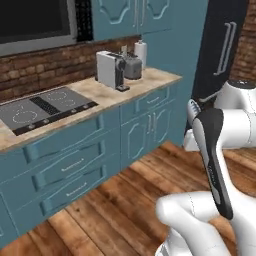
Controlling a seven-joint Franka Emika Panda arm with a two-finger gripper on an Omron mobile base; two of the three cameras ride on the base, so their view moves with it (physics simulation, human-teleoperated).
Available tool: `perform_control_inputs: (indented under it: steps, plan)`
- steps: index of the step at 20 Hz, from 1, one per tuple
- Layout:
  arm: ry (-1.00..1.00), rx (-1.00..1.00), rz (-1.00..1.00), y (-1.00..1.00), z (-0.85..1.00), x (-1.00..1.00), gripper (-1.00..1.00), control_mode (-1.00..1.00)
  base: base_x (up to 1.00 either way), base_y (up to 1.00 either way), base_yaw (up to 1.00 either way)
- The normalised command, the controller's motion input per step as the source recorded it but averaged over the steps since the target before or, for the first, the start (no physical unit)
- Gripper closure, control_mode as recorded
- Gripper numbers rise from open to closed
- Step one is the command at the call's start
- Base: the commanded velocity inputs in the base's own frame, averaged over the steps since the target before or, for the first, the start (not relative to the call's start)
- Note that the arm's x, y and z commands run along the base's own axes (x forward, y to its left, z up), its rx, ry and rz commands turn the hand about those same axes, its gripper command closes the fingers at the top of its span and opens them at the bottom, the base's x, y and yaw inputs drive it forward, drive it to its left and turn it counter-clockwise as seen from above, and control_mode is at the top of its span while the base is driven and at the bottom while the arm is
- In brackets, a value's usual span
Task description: Pick up the tongs from the counter and place them near the plate next to the oven.
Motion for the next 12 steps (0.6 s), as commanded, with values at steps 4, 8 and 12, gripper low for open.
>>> perform_control_inputs:
  steps: [4, 8, 12]
  plan:
    - [0.0, 0.0, 0.0, 0.0, 0.0, 0.0, 1.0, 1.0, -0.07, 0.01, 0.9]
    - [0.0, 0.0, 0.0, 0.0, 0.0, 0.0, 1.0, 1.0, 0.01, 0.0, 0.85]
    - [0.0, 0.0, 0.0, 0.0, 0.0, 0.0, 1.0, 1.0, 0.04, 0.04, 0.77]
